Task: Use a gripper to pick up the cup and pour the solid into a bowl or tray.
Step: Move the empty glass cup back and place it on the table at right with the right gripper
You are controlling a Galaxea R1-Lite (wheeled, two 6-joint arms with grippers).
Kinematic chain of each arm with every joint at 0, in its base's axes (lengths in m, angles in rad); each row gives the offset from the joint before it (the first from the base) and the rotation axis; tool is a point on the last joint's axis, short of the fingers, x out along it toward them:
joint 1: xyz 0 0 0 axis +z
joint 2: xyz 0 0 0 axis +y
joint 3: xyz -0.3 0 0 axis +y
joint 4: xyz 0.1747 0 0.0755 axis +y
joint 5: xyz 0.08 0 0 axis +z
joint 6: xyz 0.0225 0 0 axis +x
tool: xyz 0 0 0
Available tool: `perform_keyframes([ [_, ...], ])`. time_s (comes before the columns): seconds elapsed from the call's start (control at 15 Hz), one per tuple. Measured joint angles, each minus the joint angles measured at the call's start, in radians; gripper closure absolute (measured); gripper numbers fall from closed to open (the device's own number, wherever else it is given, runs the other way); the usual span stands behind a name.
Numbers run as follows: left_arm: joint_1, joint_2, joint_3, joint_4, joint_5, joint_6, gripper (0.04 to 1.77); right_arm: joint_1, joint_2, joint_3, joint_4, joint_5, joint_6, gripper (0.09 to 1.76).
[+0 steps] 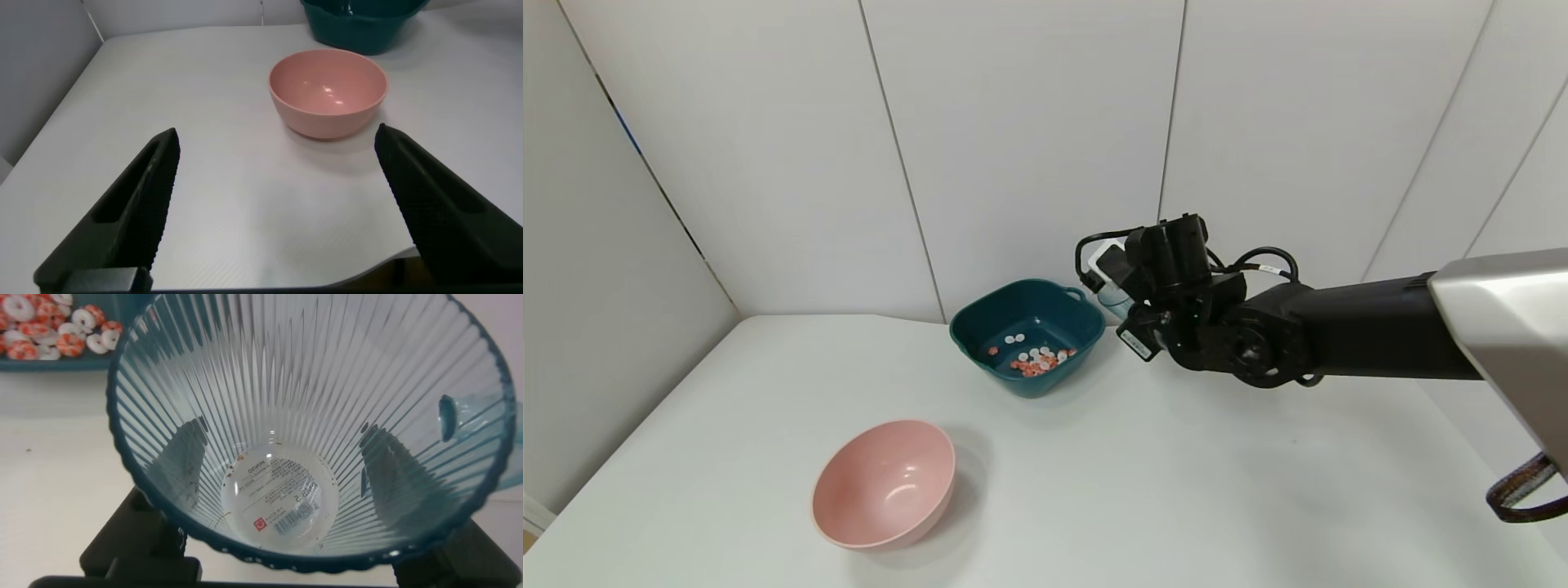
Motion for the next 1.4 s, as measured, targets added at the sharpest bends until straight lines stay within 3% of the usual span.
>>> perform_keyframes([
  [0.4, 0.0, 0.0, 0.0, 0.0, 0.0, 0.0, 0.09, -0.097, -0.115, 0.219, 0.022, 0.202, 0.33, 0.52],
  [0.67, 0.0, 0.0, 0.0, 0.0, 0.0, 0.0, 0.09, -0.132, -0.164, 0.299, -0.028, 0.248, 0.525, 0.52],
  [1.07, 0.0, 0.0, 0.0, 0.0, 0.0, 0.0, 0.09, -0.107, -0.177, 0.501, -0.359, 0.275, 0.569, 0.52],
  [1.4, 0.0, 0.0, 0.0, 0.0, 0.0, 0.0, 0.09, -0.05, -0.149, 0.64, -0.543, 0.277, 0.614, 0.52],
])
